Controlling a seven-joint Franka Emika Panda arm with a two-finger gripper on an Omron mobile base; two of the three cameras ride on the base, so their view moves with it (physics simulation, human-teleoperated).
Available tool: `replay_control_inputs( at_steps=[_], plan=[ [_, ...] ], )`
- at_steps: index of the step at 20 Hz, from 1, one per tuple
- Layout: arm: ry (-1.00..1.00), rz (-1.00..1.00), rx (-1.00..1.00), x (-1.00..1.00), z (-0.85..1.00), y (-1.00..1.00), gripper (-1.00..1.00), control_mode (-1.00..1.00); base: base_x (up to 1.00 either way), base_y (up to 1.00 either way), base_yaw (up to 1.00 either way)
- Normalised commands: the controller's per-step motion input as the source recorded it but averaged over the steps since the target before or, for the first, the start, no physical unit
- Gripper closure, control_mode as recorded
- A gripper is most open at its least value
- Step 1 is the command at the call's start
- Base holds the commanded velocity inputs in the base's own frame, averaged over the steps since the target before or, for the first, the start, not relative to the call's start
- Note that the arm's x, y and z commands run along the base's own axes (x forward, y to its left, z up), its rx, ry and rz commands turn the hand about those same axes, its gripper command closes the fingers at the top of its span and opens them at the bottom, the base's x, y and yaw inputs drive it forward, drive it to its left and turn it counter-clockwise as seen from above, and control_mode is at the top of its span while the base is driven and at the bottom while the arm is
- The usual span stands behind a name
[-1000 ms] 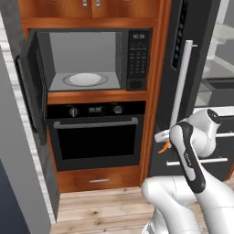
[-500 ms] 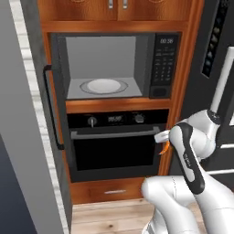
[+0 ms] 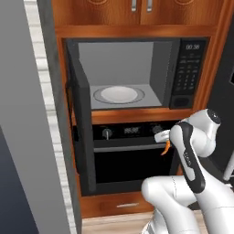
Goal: Transport the shrimp from the fridge to the microwave and turn on the microwave.
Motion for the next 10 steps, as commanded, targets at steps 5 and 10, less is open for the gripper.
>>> replay_control_inputs(
  at_steps=[5, 10],
  plan=[
    [0.0, 0.0, 0.0, 0.0, 0.0, 0.0, 1.0, 1.0, 0.53, 0.34, 0.0],
    [0.0, 0.0, 0.0, 0.0, 0.0, 0.0, 1.0, 1.0, 0.52, 0.24, 0.0]
  ],
)
